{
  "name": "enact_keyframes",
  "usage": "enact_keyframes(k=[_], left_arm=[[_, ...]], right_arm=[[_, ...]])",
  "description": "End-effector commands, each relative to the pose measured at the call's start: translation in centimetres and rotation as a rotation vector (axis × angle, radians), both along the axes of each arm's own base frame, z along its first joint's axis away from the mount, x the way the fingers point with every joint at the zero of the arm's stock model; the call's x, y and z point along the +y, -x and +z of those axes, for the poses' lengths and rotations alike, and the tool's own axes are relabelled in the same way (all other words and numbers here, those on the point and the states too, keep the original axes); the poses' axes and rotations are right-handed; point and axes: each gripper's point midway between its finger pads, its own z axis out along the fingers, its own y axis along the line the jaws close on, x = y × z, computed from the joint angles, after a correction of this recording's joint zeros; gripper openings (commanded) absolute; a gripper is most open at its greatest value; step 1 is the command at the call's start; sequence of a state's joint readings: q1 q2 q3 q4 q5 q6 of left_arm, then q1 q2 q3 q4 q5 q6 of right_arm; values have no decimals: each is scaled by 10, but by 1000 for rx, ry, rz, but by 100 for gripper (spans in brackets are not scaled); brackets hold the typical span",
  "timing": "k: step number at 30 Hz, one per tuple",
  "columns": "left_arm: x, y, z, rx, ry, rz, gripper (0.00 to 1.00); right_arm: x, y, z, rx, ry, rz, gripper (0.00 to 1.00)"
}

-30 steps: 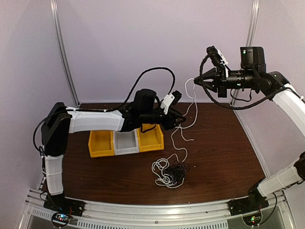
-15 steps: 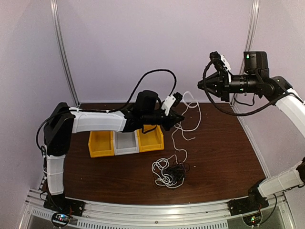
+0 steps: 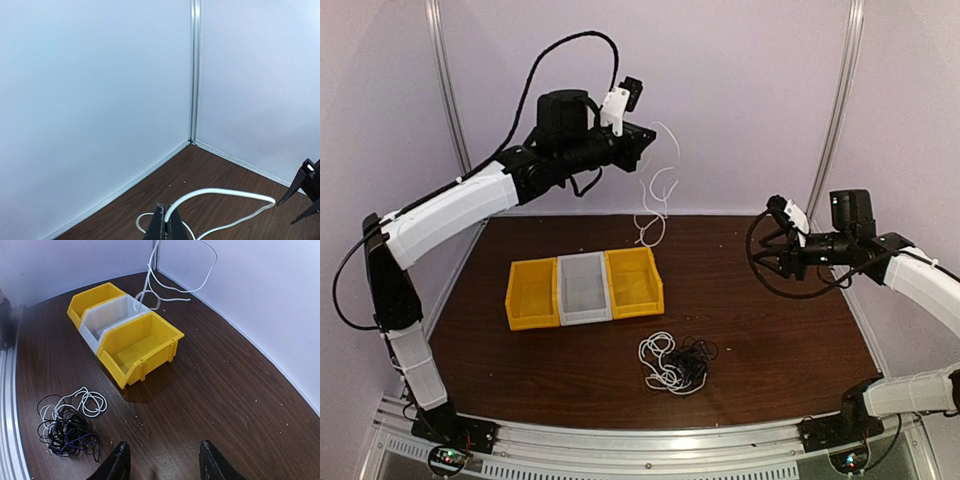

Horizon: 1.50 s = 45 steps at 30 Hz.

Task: Untangle the cables

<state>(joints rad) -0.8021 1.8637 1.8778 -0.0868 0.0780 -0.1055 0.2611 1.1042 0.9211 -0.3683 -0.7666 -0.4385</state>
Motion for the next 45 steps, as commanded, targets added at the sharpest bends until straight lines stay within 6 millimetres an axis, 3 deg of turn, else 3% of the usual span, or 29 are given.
enact_keyframes(k=[1, 6, 9, 13, 20, 29, 34, 39, 45], left_arm=[[53, 0, 38, -35, -42, 184, 0], [96, 6, 66, -30, -57, 292, 0], [119, 12, 57, 6, -103, 365, 0], [150, 21, 27, 86, -167, 462, 0], [203, 44, -17, 173, -203, 603, 0], [250, 33, -75, 255, -235, 697, 0], [276, 25, -88, 280, -236, 753, 0], [294, 26, -70, 251, -206, 781, 0], [287, 34, -2, 175, -157, 701, 0]], right_arm=[[-13, -18, -8, -87, 30, -100, 48], [-26, -29, -48, -93, 153, -142, 49], [-28, -30, -49, -103, 173, -144, 49], [-28, -26, -45, -117, 172, -134, 49], [-27, -29, -55, -91, 185, -127, 50], [-28, -29, -57, -93, 204, -125, 49], [-28, -28, -58, -93, 208, -122, 50], [-28, -27, -58, -91, 206, -116, 50], [-26, -26, -60, -86, 205, -109, 50]])
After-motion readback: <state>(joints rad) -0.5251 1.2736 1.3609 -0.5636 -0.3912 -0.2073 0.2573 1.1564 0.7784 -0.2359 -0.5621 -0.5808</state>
